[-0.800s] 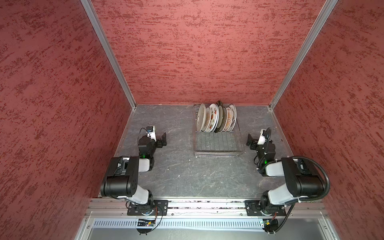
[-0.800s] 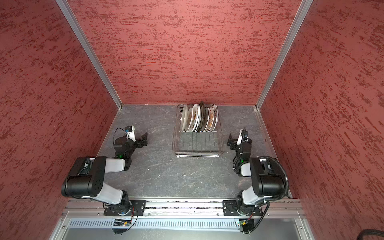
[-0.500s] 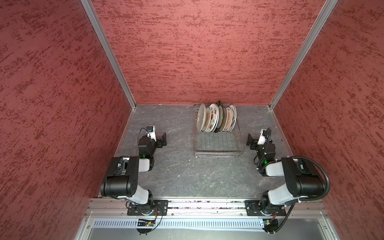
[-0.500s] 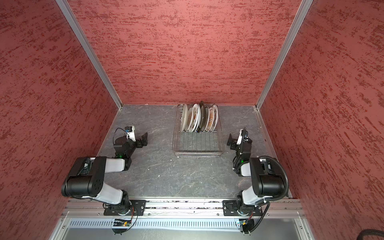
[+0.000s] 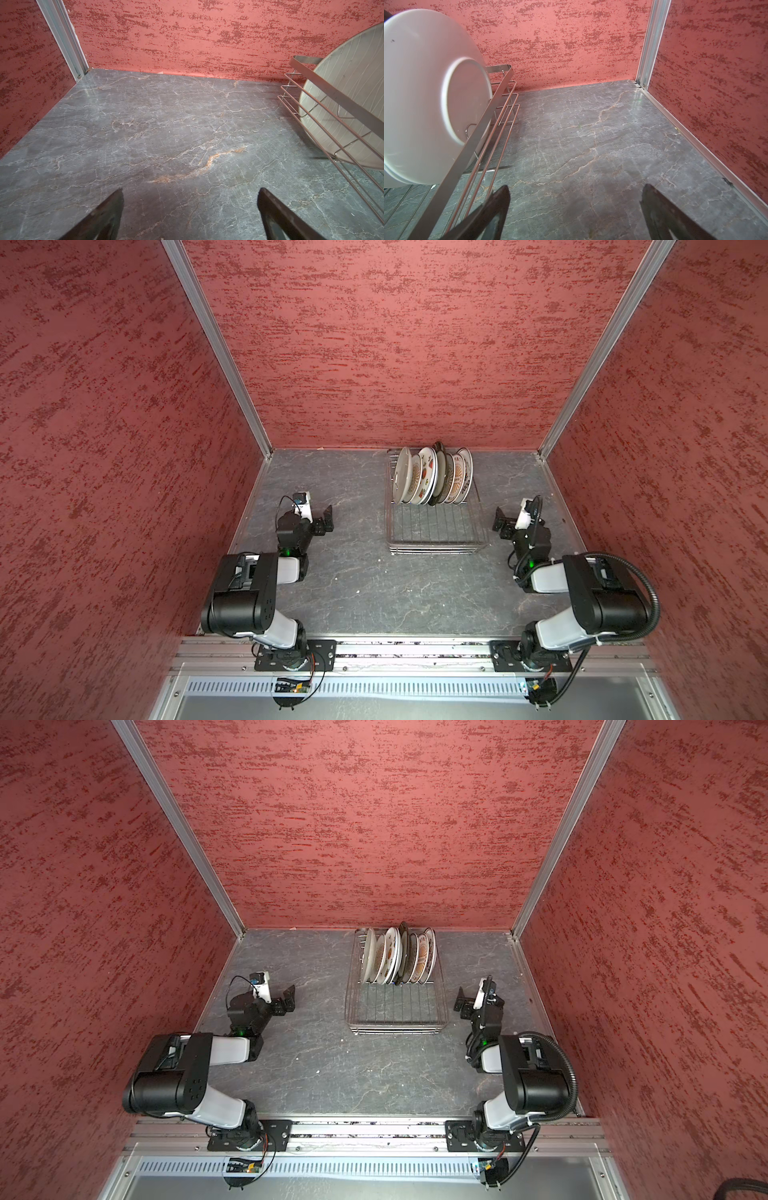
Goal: Unload the plates from the dish rack
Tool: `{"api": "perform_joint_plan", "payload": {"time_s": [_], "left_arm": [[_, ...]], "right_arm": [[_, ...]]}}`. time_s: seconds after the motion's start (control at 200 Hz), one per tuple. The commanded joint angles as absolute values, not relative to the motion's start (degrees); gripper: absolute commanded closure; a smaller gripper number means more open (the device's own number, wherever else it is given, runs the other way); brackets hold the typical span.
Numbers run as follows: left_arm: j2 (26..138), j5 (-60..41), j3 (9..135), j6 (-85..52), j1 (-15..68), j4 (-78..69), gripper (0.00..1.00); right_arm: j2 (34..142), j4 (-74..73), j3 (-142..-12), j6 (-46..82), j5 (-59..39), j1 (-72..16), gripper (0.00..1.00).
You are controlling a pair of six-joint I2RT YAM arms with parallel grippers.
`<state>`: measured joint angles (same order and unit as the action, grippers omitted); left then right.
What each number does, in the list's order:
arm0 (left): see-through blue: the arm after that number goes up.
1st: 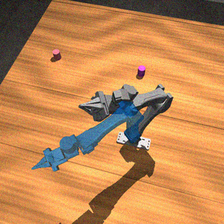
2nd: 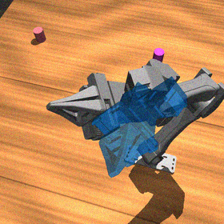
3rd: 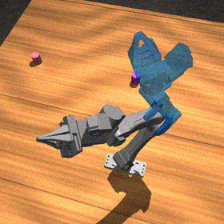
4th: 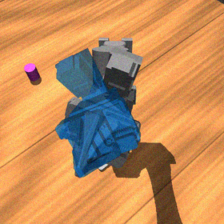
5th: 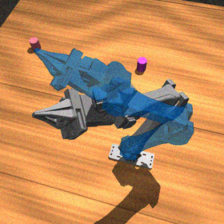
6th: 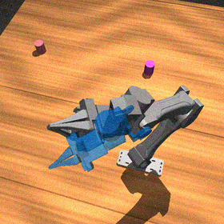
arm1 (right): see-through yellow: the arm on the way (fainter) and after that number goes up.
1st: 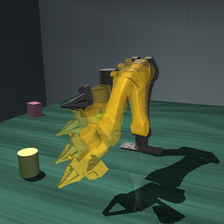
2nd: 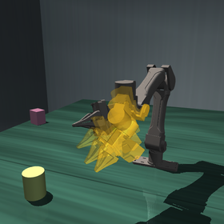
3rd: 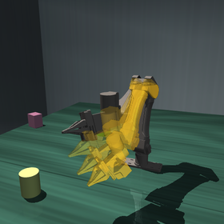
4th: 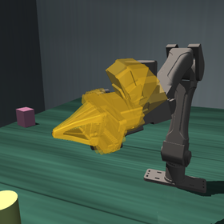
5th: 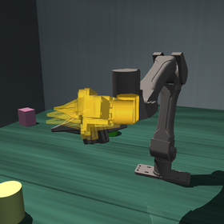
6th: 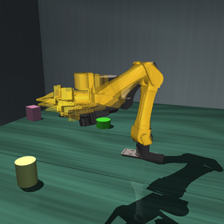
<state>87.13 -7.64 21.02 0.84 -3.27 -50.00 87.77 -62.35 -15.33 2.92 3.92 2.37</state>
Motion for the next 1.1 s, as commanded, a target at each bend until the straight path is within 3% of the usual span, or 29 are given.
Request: {"api": "perform_joint_plan", "payload": {"time_s": [0.0, 0.882, 1.097], "left_arm": [[87.8, -8.3, 21.9, 0.6, -3.5, -50.8, 0.01], [87.3, -8.2, 21.6, 1.2, -3.0, -50.9, 0.01], [74.0, -4.8, 22.5, 2.1, -1.3, -39.0, 0.01]], "right_arm": [[88.2, -64.7, -16.5, 1.8, 4.7, 2.7, 0.01], [85.2, -65.0, -15.3, 1.8, 4.9, 2.7, 0.01], [75.4, -55.4, -16.5, 1.2, 3.8, 2.6, 0.01]]}}
